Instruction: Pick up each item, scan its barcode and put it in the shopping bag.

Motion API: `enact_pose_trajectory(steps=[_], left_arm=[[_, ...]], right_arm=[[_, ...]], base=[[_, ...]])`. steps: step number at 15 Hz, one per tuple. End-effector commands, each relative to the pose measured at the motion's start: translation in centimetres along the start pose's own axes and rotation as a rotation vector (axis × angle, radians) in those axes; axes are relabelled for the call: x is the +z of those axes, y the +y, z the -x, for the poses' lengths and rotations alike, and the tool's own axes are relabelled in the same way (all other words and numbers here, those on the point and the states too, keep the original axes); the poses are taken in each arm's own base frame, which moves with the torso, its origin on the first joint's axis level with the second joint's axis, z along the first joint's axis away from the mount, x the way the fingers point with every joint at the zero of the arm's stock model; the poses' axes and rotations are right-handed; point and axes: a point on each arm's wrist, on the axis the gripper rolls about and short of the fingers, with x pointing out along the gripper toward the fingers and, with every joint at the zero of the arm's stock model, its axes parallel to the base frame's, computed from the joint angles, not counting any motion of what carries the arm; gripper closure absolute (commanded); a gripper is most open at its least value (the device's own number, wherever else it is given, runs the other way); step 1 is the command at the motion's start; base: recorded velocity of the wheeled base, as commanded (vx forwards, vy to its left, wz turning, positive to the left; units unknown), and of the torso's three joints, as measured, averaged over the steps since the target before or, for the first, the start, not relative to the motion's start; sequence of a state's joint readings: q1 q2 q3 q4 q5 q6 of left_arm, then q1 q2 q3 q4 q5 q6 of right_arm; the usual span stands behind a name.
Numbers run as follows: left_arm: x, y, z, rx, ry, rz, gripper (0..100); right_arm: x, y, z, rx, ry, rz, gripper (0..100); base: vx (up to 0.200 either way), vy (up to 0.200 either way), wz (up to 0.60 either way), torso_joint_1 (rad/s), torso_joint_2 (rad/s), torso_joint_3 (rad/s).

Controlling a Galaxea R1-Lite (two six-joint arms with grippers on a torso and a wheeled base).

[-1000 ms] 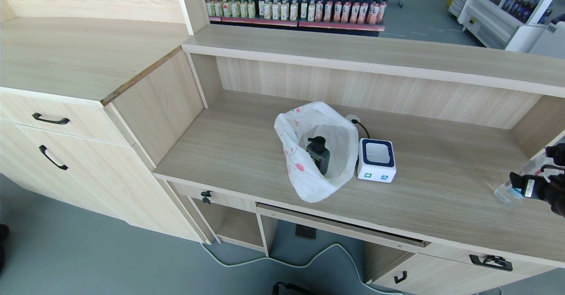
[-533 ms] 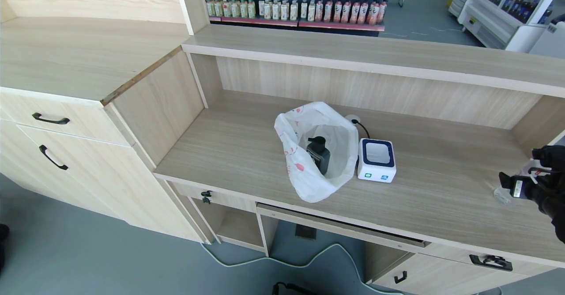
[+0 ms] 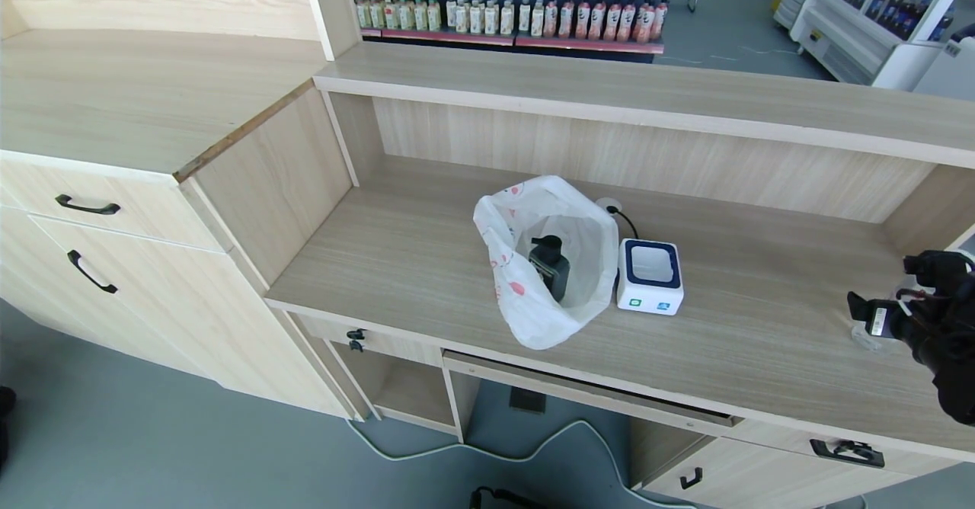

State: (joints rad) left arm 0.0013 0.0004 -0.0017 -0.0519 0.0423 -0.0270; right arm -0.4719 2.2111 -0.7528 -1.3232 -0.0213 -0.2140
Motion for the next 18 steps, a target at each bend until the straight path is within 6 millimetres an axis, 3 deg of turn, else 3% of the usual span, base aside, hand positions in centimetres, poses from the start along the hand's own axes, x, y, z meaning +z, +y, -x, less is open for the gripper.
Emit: enact_pose_trajectory(steps=[1, 2, 3, 11, 16, 18], left_arm=[[0.0, 0.0, 0.0, 0.001, -0.001, 0.001, 0], [0.0, 0.0, 0.0, 0.001, -0.001, 0.001, 0], [0.0, 0.0, 0.0, 0.001, -0.001, 0.001, 0], [0.0, 0.0, 0.0, 0.001, -0.001, 0.001, 0], [0.0, 0.0, 0.0, 0.001, -0.001, 0.001, 0], [0.0, 0.0, 0.0, 0.001, -0.001, 0.001, 0]], right_arm=[[-0.3, 0.4, -0.2, 0.013, -0.003, -0.003, 0], [-0.3, 0.5, -0.2, 0.025, -0.012, -0.007, 0], [-0.2, 0.5, -0.2, 0.038, -0.032, -0.017, 100], [1.3, 0.0, -1.2, 0.037, -0.104, -0.048, 100], [1.1, -0.2, -1.3, 0.044, -0.101, -0.051, 100], [2.1, -0.4, -1.0, 0.059, -0.123, -0.065, 100]], base=[[0.0, 0.0, 0.0, 0.0, 0.0, 0.0], [0.0, 0.0, 0.0, 0.0, 0.0, 0.0], [0.0, 0.0, 0.0, 0.0, 0.0, 0.0], [0.0, 0.0, 0.0, 0.0, 0.0, 0.0], [0.0, 0.0, 0.0, 0.0, 0.0, 0.0], [0.0, 0.0, 0.0, 0.0, 0.0, 0.0]])
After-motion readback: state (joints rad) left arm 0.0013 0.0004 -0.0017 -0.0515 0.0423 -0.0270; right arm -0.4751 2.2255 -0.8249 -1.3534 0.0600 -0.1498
